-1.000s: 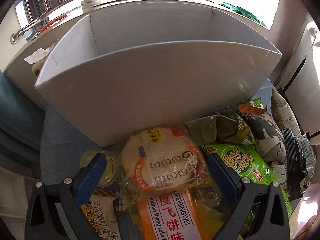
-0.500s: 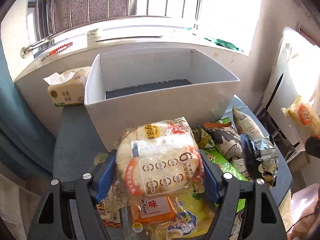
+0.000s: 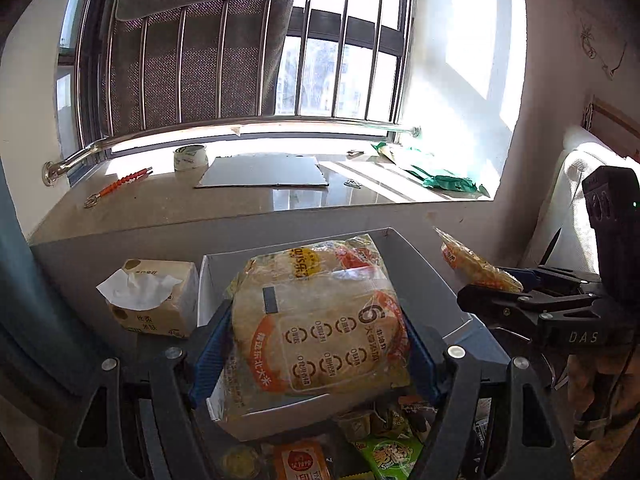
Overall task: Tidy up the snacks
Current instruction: 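Lower the yellow chip bag into the white box and open the right gripper, then grasp the grey snack bag with the right gripper and lift it, then place the grey bag in the box with the right gripper while the left gripper carries the orange packet there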
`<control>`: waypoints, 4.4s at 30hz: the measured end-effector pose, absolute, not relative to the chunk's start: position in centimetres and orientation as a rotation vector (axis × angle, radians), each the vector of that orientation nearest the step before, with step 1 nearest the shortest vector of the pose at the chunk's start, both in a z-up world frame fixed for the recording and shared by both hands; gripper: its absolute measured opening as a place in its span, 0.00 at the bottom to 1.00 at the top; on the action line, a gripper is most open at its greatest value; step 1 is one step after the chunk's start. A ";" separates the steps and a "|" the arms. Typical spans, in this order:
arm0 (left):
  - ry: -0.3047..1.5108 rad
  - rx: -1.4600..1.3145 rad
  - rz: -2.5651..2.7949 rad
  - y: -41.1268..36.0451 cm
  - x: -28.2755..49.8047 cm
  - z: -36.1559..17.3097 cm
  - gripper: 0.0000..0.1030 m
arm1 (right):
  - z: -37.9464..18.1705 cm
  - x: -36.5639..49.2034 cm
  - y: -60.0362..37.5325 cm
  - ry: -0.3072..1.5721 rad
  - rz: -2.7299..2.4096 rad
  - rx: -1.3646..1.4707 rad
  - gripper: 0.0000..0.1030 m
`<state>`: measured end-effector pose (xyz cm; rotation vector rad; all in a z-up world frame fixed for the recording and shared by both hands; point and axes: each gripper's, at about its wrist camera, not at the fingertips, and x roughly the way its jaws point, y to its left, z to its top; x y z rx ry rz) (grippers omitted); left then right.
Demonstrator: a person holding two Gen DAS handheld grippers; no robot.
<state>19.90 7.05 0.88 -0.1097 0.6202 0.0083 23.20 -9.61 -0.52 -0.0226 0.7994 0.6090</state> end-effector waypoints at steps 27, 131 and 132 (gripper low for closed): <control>0.600 -0.120 0.077 9.7 17.9 -0.2 1.00 | 0.6 25.0 -11.7 0.739 0.656 0.080 1.00; 0.893 -0.191 0.028 2.1 9.7 -13.1 0.55 | -8.0 3.8 -20.7 0.753 0.889 0.027 0.73; 0.865 -0.201 0.024 2.2 9.1 -12.4 0.55 | -7.9 3.8 -20.5 0.750 0.886 0.028 0.73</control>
